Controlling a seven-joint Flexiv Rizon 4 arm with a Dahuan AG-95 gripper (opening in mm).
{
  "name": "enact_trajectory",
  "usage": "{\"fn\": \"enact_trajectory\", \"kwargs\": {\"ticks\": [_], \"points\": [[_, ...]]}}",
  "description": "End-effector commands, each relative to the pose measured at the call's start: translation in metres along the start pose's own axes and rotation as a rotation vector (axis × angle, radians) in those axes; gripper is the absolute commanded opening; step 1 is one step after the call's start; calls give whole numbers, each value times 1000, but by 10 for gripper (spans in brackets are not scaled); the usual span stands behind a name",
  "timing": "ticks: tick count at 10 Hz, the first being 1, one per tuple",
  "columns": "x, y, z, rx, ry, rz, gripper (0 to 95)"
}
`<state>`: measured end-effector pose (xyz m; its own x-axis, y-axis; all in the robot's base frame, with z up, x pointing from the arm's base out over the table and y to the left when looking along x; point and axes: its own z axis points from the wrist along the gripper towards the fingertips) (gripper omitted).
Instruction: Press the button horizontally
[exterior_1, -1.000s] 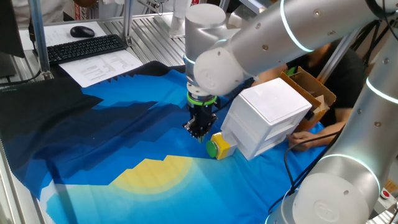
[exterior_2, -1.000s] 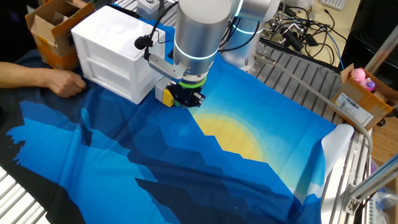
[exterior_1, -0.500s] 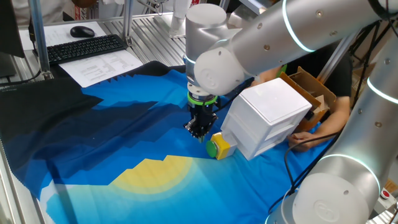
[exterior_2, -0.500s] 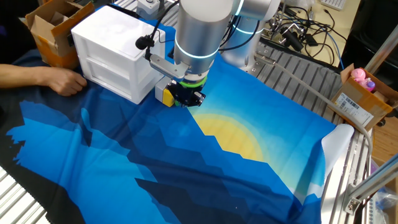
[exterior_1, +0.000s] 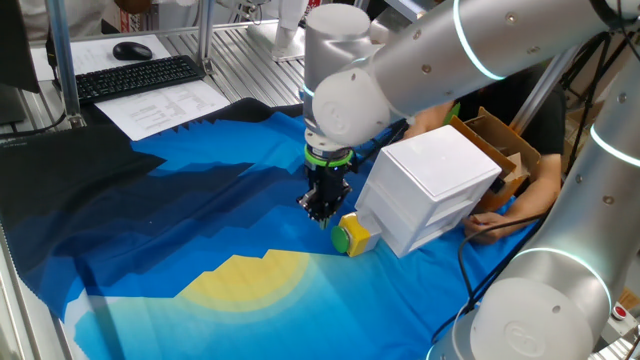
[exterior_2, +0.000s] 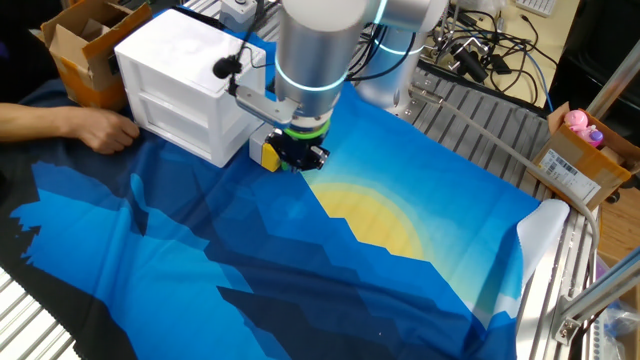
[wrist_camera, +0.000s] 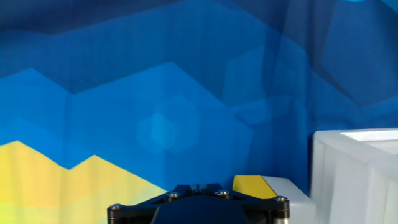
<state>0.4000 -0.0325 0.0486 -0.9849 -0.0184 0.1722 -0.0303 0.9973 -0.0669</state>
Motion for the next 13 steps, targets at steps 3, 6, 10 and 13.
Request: {"fn": "enact_trajectory", "kwargs": {"ticks": [3, 6, 10, 13], "points": [[0, 1, 0, -84, 36, 218, 0], [0, 1, 0, -19, 57, 196, 0], [0, 1, 0, 65, 80, 167, 0], [0, 1, 0, 72, 84, 155, 0]]}}
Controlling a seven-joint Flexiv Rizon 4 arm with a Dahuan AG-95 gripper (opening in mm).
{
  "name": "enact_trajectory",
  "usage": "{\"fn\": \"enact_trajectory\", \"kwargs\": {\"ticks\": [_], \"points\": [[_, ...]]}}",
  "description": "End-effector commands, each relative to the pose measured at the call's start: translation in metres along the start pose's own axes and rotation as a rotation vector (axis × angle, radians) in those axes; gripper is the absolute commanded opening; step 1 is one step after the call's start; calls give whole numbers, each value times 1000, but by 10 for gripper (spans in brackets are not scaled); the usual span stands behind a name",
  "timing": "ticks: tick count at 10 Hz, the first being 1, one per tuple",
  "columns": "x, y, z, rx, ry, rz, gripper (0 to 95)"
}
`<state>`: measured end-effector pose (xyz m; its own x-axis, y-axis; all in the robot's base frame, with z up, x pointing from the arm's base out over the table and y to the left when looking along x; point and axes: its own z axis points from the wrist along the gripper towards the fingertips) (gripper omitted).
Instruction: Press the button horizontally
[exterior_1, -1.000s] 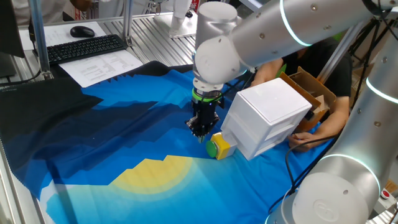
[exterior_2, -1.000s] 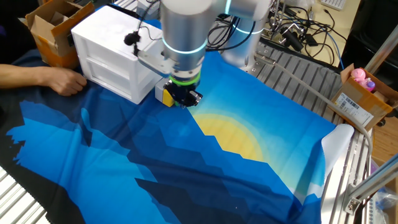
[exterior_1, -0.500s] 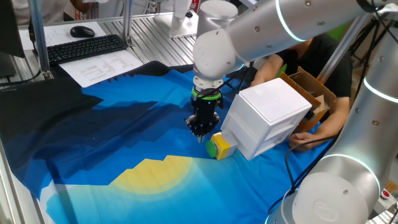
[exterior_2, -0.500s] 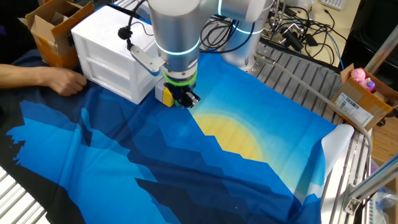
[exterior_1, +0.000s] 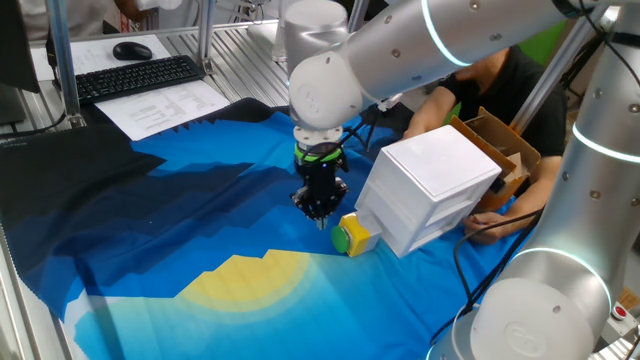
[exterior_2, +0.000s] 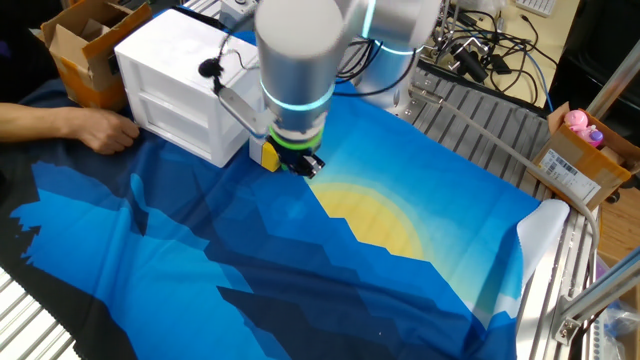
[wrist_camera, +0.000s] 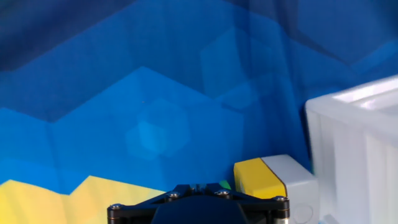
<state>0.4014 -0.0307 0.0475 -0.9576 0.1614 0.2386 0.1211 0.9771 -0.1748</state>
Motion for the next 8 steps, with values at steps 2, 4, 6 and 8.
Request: {"fn": "enact_trajectory", "kwargs": {"ticks": [2, 4, 6, 8], "points": [[1, -1, 0, 0, -10, -28, 0], [1, -1, 0, -11, -13, -27, 0], [1, -1, 0, -11, -16, -19, 0], [1, -1, 0, -9, -23, 3, 0]]}}
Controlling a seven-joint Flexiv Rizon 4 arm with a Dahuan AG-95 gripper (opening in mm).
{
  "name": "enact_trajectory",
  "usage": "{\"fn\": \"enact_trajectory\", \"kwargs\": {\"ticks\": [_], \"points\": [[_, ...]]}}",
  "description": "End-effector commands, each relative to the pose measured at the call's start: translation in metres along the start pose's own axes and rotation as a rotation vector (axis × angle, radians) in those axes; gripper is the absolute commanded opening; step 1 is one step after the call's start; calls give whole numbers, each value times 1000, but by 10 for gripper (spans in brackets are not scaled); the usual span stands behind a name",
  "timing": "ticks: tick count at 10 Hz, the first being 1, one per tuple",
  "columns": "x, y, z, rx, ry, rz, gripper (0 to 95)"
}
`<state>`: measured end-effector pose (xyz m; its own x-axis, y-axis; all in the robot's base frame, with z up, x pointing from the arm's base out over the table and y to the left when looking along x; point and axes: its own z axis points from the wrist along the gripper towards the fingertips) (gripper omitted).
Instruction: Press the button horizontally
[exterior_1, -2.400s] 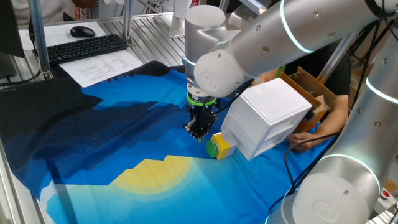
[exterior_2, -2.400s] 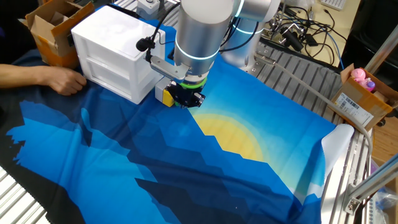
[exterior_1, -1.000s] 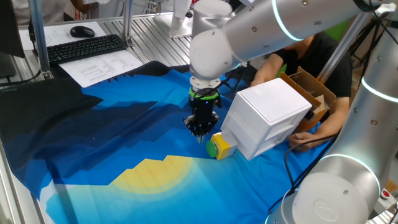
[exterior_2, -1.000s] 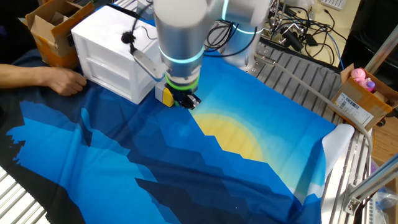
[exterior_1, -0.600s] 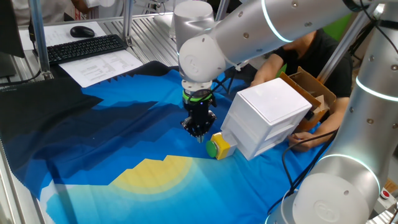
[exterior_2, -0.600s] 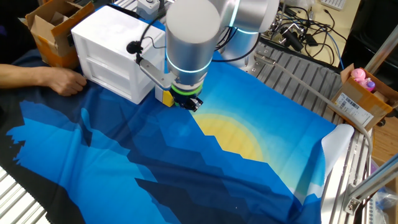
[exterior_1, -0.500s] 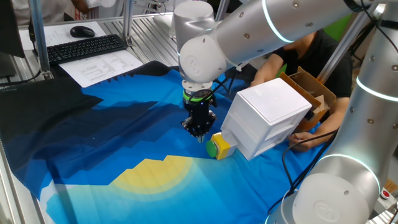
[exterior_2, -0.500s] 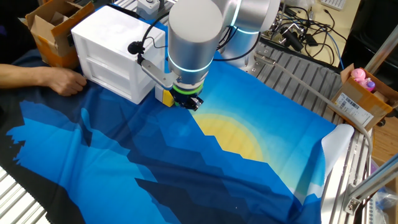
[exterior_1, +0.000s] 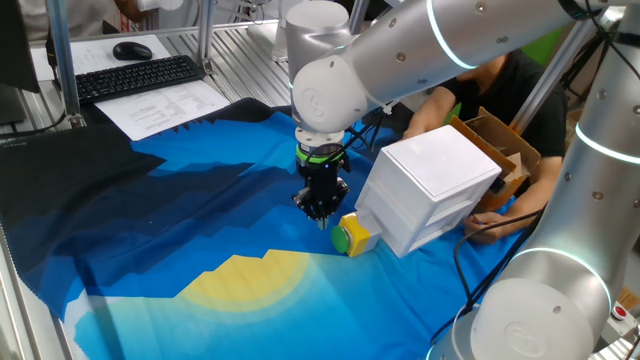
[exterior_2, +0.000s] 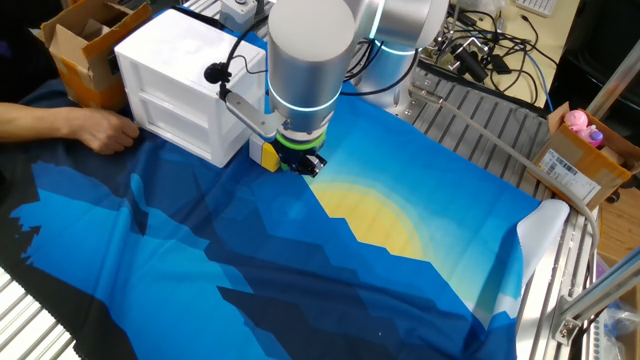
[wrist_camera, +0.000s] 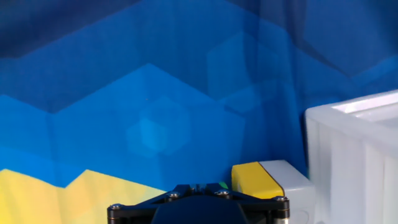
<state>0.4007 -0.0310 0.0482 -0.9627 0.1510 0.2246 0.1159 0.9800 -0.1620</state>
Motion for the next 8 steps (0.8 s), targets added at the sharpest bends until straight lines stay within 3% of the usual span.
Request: {"fn": "enact_trajectory", "kwargs": {"ticks": [1, 5, 8], "points": [[0, -1, 0, -1, -7, 21, 0], [0, -1, 0, -44, 2, 56, 0], [0, -1, 0, -37, 1, 72, 0]]}}
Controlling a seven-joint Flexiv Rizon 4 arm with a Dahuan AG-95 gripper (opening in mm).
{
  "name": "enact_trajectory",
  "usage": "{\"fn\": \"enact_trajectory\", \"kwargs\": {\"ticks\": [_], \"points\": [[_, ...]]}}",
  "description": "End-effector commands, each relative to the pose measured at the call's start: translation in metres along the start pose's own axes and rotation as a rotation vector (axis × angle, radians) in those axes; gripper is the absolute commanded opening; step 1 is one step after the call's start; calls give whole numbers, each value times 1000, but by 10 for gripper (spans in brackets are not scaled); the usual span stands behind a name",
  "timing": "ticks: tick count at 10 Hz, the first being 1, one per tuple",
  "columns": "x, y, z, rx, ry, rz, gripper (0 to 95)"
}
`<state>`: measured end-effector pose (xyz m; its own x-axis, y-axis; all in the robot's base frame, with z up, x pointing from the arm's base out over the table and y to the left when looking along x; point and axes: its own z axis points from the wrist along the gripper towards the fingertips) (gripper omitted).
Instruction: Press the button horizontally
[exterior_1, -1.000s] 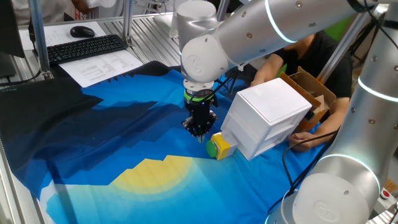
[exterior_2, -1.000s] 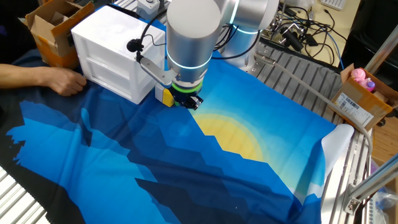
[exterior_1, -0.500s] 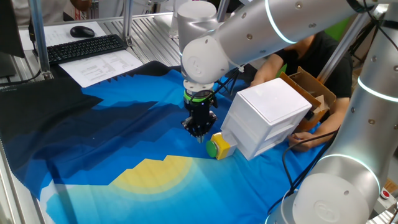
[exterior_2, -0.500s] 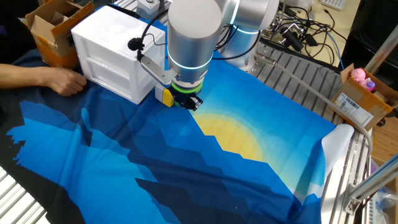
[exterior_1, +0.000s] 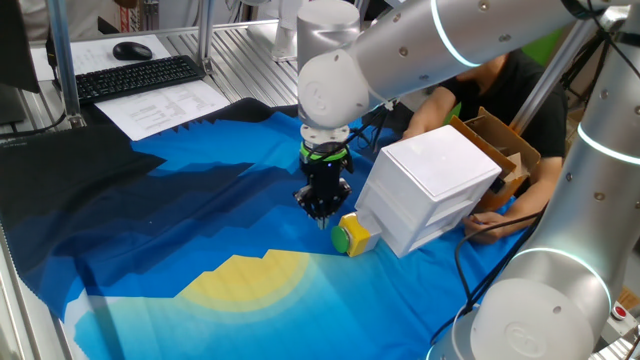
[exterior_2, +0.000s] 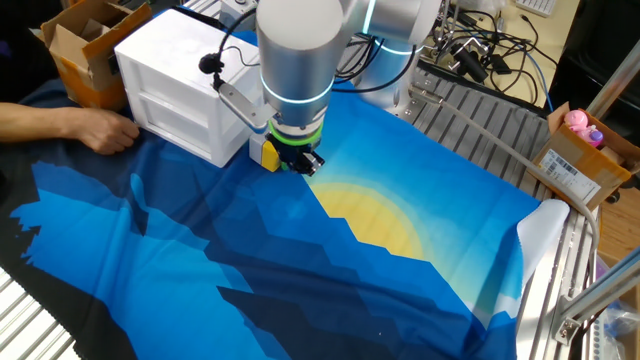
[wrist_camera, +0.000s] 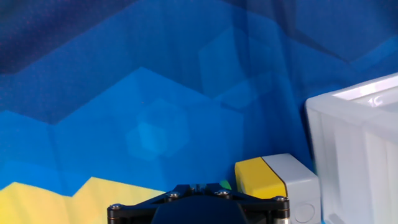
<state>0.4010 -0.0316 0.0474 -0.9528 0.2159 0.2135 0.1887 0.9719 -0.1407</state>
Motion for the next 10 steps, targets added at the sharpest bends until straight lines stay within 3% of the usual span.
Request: {"fn": "enact_trajectory", "kwargs": {"ticks": [1, 7, 8, 10], "points": [[1, 0, -1, -1, 4, 22, 0], [1, 0, -1, -10, 1, 80, 0], [1, 0, -1, -2, 1, 83, 0], [21, 5, 17, 64, -20, 63, 0]]}}
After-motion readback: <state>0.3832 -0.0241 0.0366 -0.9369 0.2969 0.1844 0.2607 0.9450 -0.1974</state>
